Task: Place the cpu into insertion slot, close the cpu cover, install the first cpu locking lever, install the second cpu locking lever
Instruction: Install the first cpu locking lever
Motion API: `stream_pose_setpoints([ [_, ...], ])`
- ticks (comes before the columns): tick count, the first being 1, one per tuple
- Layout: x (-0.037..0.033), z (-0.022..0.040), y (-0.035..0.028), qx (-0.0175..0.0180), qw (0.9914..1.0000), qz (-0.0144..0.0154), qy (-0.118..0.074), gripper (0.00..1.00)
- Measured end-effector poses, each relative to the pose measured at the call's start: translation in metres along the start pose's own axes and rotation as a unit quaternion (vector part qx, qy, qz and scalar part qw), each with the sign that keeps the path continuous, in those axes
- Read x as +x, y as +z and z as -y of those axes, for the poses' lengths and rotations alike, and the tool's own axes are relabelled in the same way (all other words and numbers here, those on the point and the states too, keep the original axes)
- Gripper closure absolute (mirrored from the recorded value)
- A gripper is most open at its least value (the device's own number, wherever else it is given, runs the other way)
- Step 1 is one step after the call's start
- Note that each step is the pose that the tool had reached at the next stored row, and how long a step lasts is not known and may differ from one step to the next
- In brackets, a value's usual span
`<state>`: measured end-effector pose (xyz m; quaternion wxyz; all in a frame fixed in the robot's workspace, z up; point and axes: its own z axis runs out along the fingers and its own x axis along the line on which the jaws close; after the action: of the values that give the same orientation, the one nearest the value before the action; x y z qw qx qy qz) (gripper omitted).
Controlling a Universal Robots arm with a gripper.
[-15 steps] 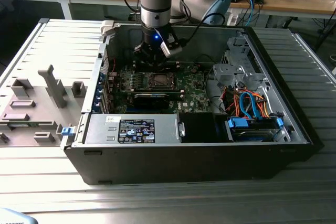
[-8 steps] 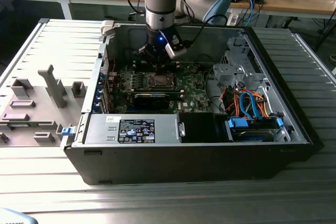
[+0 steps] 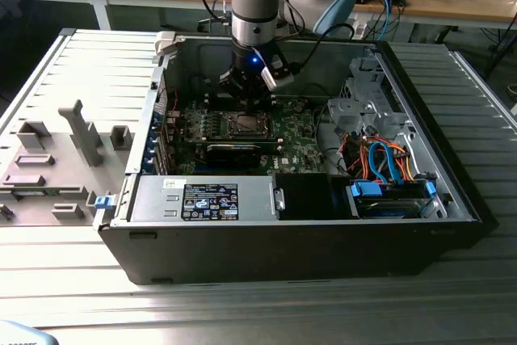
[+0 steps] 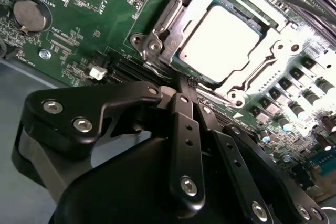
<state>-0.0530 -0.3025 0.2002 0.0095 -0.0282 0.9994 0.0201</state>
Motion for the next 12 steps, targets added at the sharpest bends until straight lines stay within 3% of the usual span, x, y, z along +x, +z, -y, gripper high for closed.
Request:
stream_pose_setpoints([
  [4,-0.009,0.0002,0.0007,-0.0007,1.0,0.0003,-0.001,0.89],
  [8,-0.01,-0.0001,-0.0006,-0.001,0.99999,0.0006,-0.003,0.89],
  [12,-0.01,-0.0005,-0.0066,-0.0009,0.99999,0.0003,-0.004,0.89],
])
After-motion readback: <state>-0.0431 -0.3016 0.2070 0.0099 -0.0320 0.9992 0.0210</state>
